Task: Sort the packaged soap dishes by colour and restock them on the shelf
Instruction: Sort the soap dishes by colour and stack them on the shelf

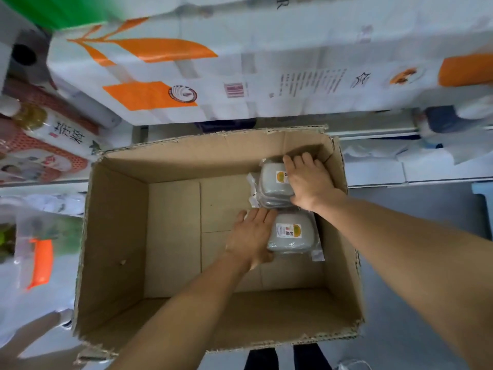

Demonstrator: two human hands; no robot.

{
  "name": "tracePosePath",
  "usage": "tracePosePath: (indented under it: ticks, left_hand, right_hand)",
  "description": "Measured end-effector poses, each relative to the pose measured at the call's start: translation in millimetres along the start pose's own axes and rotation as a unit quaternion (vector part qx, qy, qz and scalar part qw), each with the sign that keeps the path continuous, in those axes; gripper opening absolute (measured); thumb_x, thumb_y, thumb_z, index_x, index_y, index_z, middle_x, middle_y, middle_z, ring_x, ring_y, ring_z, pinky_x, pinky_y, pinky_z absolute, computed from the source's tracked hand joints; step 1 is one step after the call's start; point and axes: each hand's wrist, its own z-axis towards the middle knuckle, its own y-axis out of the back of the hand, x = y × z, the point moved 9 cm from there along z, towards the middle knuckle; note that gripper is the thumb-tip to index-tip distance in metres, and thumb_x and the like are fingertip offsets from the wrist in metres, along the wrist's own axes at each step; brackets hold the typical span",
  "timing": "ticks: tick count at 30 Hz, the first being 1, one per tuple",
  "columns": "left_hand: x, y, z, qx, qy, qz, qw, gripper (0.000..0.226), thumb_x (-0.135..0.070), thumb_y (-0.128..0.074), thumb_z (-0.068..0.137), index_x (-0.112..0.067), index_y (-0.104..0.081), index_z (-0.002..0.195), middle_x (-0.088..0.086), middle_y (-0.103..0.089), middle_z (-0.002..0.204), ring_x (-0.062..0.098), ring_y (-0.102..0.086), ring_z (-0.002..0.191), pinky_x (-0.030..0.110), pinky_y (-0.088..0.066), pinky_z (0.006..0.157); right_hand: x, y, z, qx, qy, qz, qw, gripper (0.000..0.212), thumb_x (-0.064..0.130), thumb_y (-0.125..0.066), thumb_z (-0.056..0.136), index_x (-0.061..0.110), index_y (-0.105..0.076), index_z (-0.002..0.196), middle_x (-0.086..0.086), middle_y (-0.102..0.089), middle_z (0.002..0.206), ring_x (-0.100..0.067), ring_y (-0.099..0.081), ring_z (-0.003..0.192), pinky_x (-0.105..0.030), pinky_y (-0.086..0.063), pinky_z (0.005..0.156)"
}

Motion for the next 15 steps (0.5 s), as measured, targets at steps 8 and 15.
tracePosePath:
  ticks: [8, 15]
  left_hand:
    - [37.2, 57.3, -63.0, -0.087, 0.089, -0.139, 0.982, 0.102, -0.056, -0.083, 0.056, -0.029, -0.033, 0.140, -0.008, -0.040, 0.130, 0.014, -0.038, 0.120, 0.032, -0.036, 0.105]
    - [59.9, 172.1, -132.2, -0.181, 0.167, -0.177, 0.953, 0.098, -0.054, -0.081, 0.052, -0.027, -0.038, 0.135, -0.006, -0.042, 0.123, 0.018, -0.038, 0.117, 0.031, -0.036, 0.100]
  right_hand:
    - [4.9, 82.6, -45.7, -0.107, 0.027, 0.062, 0.992, 0.081, 0.050, -0.072, 0.063, 0.016, -0.042, 0.130, -0.004, -0.047, 0.118, -0.025, -0.039, 0.111, -0.036, -0.035, 0.089]
    - [5.4, 191.9, -112.5, -0.177, 0.026, 0.220, 0.959, 0.082, 0.046, -0.075, 0.063, 0.023, -0.041, 0.134, 0.000, -0.046, 0.126, -0.023, -0.037, 0.115, -0.035, -0.038, 0.089]
